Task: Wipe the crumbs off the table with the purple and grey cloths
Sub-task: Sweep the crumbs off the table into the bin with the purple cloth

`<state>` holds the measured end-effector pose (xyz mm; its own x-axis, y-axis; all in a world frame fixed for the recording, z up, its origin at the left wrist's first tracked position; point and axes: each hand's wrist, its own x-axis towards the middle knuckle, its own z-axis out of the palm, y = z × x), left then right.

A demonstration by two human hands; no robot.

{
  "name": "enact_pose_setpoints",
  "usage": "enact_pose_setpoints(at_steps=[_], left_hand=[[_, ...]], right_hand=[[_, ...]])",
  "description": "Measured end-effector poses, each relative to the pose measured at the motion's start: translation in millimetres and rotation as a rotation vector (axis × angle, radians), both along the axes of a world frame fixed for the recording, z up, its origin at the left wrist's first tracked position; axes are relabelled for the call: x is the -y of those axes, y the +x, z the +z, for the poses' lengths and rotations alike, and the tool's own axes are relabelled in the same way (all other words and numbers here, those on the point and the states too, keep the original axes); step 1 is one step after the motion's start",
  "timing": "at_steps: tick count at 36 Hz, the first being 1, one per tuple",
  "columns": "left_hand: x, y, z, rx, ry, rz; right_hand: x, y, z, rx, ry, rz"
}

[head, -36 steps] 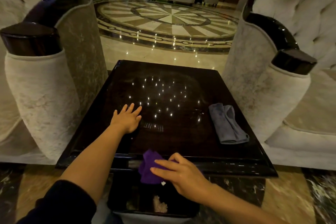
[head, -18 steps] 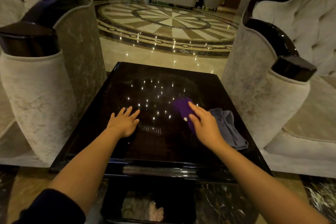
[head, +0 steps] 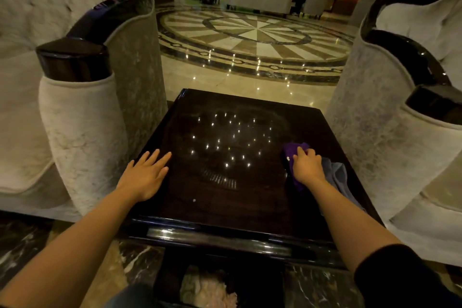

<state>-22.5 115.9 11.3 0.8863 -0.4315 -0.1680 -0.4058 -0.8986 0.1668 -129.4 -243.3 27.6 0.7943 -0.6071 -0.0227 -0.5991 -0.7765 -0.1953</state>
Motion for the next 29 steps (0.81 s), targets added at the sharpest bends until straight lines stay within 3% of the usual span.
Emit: enact_pose_setpoints(at_steps=[10, 17, 20, 29], left_hand=[[-21.8, -18.7, -7.4, -0.042, -0.057, 0.021], [-18.7, -24.2, -12.4, -0.031, -0.105, 0.028], [-20.9, -25.1, -15.5, -0.016, -0.131, 0.029], [-22.2, -25.5, -21.0, 0.028, -0.159, 0.014]], right_hand=[[-10.4, 3.2, -1.6, -0.217, -0.123, 0.196], [-49.4, -1.9, -5.7, -0.043, -0.033, 0.37], [-71.6, 1.0, -9.5, 0.012, 0.108, 0.386], [-147.6, -2.6, -9.3, 0.006, 0.157, 0.697]])
